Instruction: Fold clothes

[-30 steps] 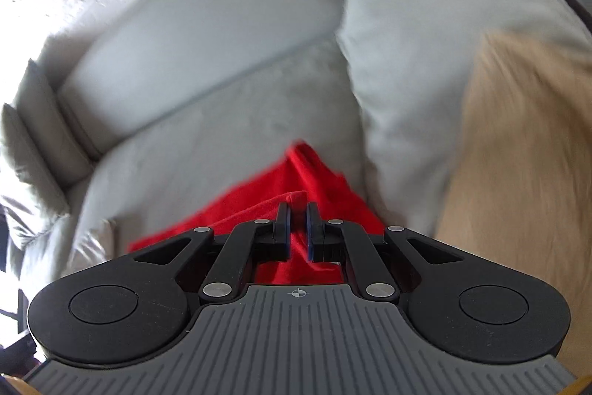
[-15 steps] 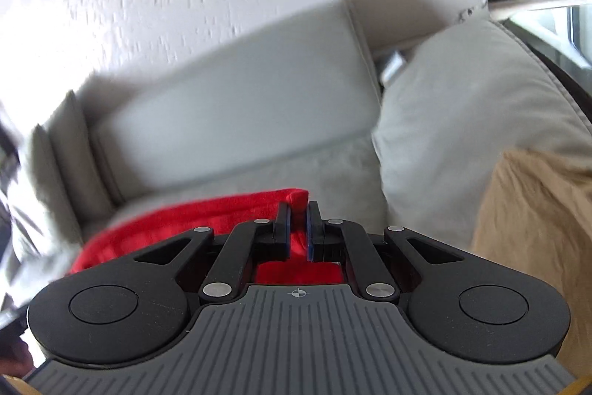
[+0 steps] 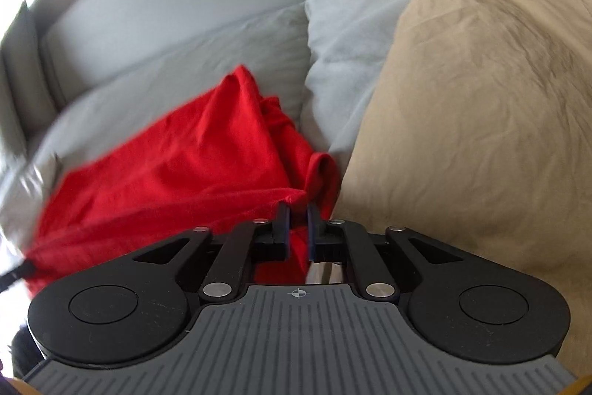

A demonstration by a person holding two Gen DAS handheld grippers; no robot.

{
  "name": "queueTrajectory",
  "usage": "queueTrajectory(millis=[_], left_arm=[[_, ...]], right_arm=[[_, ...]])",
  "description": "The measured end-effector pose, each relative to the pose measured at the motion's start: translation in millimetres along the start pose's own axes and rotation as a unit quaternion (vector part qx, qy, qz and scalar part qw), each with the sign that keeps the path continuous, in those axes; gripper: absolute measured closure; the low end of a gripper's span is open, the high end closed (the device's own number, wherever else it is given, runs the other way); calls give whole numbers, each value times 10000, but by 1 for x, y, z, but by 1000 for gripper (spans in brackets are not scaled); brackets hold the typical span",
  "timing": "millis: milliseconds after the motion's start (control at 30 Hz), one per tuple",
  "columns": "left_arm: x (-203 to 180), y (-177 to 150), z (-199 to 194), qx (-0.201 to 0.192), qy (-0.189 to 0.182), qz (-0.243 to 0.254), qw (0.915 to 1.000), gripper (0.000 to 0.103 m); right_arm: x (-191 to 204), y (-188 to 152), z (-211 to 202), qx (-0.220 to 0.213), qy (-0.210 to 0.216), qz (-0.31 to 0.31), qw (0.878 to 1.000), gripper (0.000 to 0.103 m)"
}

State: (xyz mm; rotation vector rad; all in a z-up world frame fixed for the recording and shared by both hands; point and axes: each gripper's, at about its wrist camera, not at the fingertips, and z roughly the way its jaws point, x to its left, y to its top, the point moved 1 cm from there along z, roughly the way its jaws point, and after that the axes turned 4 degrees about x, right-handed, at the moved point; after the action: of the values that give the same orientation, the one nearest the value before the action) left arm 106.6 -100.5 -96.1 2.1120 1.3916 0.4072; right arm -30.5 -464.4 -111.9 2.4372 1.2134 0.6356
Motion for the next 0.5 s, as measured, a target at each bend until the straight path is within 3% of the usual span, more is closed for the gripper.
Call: queueTrajectory(millis=[67,167,233,333,367,400,433,500], left_arm=[[4,-11,-15,-37,40,48,10000,67],[14,-29,-44,-176,-83,40,9998,64],[23,-36,-59,-217,-229,-111,9994,65],[27,-34,-72,-441,-617,-202,9969,67],[25,-31,-73,-543,-746,-160,9956,67],[20,-27,-73,-658,-835,-91,9943,67],[14,-22,-70,-738,-900,-36,9932,66],[3,-9,-56,-825,-980,42,9918,64]], right_arm=[[4,0,-11,107,27,-182,9998,73],[8,3,-35,104,-106,-353,9993,49],[12,7,-50,66,-216,-376,9990,47],[24,11,-55,104,75,-216,9997,47],[28,13,-57,117,172,-163,9997,48],[32,14,-58,130,269,-109,9995,57],[36,16,-60,143,366,-56,9992,77],[49,14,-49,173,438,-126,9988,92]])
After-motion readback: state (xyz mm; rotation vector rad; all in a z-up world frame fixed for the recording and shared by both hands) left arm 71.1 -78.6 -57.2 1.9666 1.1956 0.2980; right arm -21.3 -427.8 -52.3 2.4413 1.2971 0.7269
